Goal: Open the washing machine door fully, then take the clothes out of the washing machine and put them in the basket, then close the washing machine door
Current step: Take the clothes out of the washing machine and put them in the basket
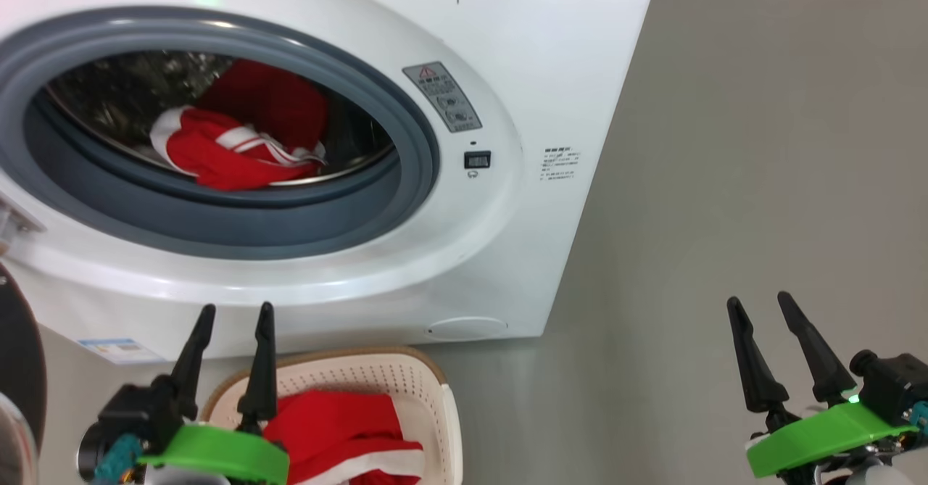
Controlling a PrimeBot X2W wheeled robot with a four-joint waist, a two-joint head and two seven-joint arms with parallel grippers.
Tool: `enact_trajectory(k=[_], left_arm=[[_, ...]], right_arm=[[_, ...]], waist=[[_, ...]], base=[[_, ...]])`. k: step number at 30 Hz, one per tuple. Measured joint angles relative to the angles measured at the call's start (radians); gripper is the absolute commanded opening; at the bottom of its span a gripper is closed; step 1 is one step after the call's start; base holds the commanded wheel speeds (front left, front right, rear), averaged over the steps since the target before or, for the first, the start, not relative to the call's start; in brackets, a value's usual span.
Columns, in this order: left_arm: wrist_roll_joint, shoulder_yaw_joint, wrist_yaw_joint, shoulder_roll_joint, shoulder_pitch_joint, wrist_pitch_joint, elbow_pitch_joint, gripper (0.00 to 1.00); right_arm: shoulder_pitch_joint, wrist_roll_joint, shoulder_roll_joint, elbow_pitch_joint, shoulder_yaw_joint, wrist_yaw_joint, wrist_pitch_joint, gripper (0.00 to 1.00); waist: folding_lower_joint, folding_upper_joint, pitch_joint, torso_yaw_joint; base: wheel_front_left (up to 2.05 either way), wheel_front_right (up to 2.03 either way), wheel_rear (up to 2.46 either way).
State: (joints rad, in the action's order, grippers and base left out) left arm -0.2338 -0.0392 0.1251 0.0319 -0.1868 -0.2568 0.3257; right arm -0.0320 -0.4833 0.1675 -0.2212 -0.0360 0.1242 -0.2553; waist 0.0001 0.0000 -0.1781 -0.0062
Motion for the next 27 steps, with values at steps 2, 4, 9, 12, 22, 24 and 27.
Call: enact_trajectory(k=[2,4,9,12,22,24,27], left_arm=[[0.012,-0.001,0.000,0.000,0.029,0.000,-0.037,1.00],[0.033,-0.001,0.000,0.001,0.060,0.000,-0.070,1.00],[0.040,-0.011,0.000,0.001,0.124,0.000,-0.123,1.00],[0.033,-0.028,0.000,0.003,0.167,0.000,-0.157,1.00],[-0.002,-0.036,0.000,0.004,0.217,0.000,-0.199,1.00],[-0.006,-0.035,0.000,0.004,0.217,0.000,-0.200,1.00],[-0.005,-0.026,0.000,0.004,0.214,0.000,-0.198,1.00]], right_arm=[[0.012,0.000,-0.002,0.001,0.001,0.000,0.000,1.00],[0.019,0.000,-0.004,0.002,0.002,0.000,0.000,1.00],[0.040,0.000,-0.005,0.009,0.007,0.000,0.000,1.00],[0.055,0.000,-0.006,0.014,0.017,0.000,0.000,1.00],[0.071,0.001,-0.010,0.022,0.028,0.000,0.000,1.00],[0.071,0.001,-0.010,0.022,0.028,0.000,0.000,1.00],[0.070,0.001,-0.010,0.022,0.027,0.000,0.000,1.00]], waist=[[0.0000,0.0000,0.017,0.001],[0.0000,0.0000,0.031,0.002],[0.0000,0.0000,0.052,0.002],[-0.0001,0.0000,0.059,-0.001],[0.0000,0.0000,0.051,-0.001],[0.0000,0.0000,0.048,-0.003],[0.0000,0.0000,0.041,-0.004]], base=[[0.00,0.00,0.00],[0.00,0.00,0.00],[0.00,0.00,0.00],[0.00,0.00,0.00],[0.00,0.00,0.00],[0.00,0.00,0.00],[0.00,0.00,0.00]])
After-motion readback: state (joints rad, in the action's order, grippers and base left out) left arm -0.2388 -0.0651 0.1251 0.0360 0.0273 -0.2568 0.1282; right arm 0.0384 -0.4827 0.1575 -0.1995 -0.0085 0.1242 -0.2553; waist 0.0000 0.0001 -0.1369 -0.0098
